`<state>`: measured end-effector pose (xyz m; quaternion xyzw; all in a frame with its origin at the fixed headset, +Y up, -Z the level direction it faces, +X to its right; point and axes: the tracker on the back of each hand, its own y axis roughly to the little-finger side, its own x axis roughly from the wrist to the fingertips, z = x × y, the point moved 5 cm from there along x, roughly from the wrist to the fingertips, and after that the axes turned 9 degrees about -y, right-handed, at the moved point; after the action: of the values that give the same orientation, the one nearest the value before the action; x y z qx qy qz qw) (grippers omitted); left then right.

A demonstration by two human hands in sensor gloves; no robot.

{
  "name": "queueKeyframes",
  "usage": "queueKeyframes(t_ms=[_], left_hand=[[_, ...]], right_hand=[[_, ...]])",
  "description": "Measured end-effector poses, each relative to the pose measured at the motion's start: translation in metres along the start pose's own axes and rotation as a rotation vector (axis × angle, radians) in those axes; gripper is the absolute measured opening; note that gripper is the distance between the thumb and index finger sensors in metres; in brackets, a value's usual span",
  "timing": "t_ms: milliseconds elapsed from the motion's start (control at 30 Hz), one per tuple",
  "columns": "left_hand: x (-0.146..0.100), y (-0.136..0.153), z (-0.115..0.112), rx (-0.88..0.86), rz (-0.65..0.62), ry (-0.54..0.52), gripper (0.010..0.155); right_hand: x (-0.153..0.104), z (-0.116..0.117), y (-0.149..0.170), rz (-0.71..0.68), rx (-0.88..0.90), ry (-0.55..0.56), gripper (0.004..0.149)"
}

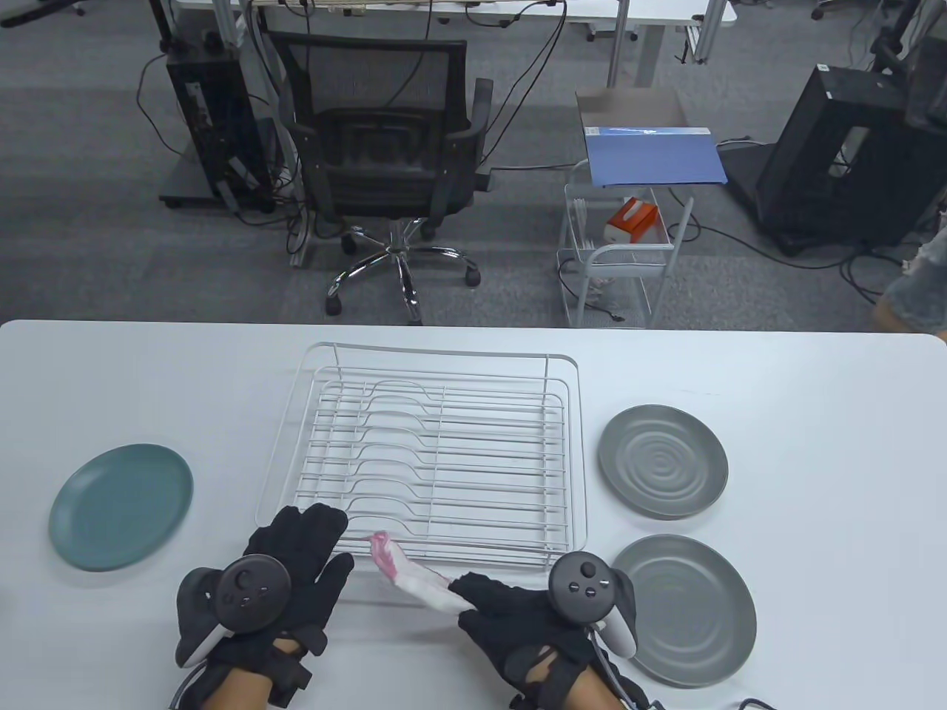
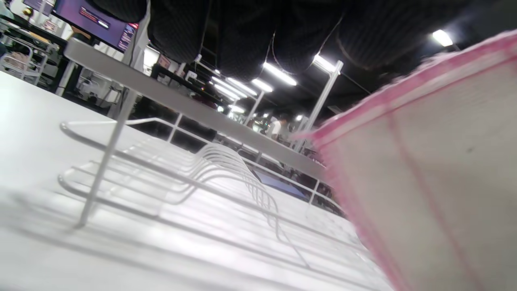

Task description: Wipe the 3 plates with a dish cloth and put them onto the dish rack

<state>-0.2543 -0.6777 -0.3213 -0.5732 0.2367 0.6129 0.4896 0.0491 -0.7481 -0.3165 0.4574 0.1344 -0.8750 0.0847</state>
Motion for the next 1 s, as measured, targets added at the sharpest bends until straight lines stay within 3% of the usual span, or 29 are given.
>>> queueKeyframes(t_ms=[200,400,467,600,767,1000], left_hand=[[-0.001,0.018,0.017,-0.019,0.099,-0.122,0.059],[-0.009,0.057,0.052,-0.046,0.286,-0.323,0.06],[-0.011,0.078,0.062,-0.037,0.378,-0.345,0.06],[-0.019,0.132,0.069,0.015,0.67,-0.273,0.063],[-0.037,0.198,0.068,0.174,0.94,-0.025,0.069],[-0.074,0.256,0.07,0.197,1.278,0.016,0.066]], right_hand=[[-0.003,-0.001,-0.001,-0.081,0.281,0.015,0.053],[-0.002,0.005,-0.005,-0.106,0.314,-0.019,0.053],[-0.003,0.006,-0.006,-0.113,0.325,-0.024,0.053],[-0.004,0.002,-0.007,-0.124,0.337,-0.012,0.053],[-0.007,-0.001,-0.013,-0.149,0.326,0.003,0.053],[-0.007,0.001,-0.015,-0.149,0.321,0.007,0.053]])
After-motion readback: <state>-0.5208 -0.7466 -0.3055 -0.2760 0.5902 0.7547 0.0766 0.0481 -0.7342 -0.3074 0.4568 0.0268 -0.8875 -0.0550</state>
